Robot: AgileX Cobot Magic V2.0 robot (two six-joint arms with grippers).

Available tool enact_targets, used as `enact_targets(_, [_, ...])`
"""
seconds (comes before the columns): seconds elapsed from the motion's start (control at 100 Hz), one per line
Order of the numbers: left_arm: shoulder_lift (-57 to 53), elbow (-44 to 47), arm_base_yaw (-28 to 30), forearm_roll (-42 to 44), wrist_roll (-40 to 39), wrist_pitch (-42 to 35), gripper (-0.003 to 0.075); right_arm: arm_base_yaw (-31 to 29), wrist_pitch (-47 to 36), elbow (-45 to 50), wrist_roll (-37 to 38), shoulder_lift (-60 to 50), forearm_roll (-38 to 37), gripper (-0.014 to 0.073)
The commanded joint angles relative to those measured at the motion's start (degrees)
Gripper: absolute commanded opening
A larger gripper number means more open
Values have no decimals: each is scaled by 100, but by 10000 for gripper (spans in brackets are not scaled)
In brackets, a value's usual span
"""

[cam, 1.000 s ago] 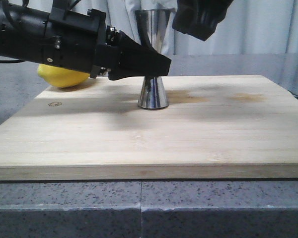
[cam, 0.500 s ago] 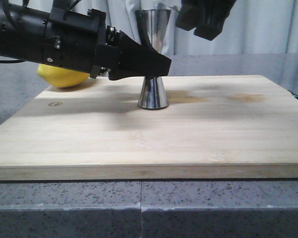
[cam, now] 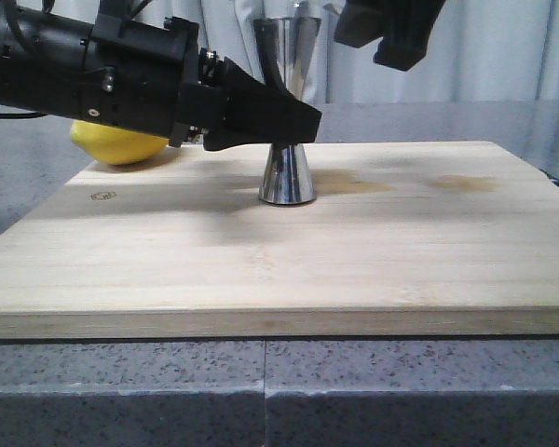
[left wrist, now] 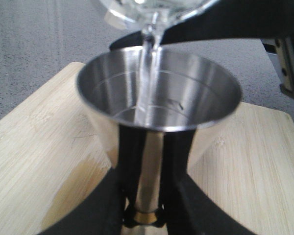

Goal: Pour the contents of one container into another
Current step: 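Tilt the beaker with the right gripper, pouring liquid into the jigger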

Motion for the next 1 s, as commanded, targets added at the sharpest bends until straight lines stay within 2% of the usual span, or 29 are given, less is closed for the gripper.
enact_targets(0.0, [-205,-158,-34,-459,0,410,114,1,-187,-193,-28,-181,-308,267])
enact_targets(0.99, [-205,-158,-34,-459,0,410,114,1,-332,-193,-28,-181,-1007,267])
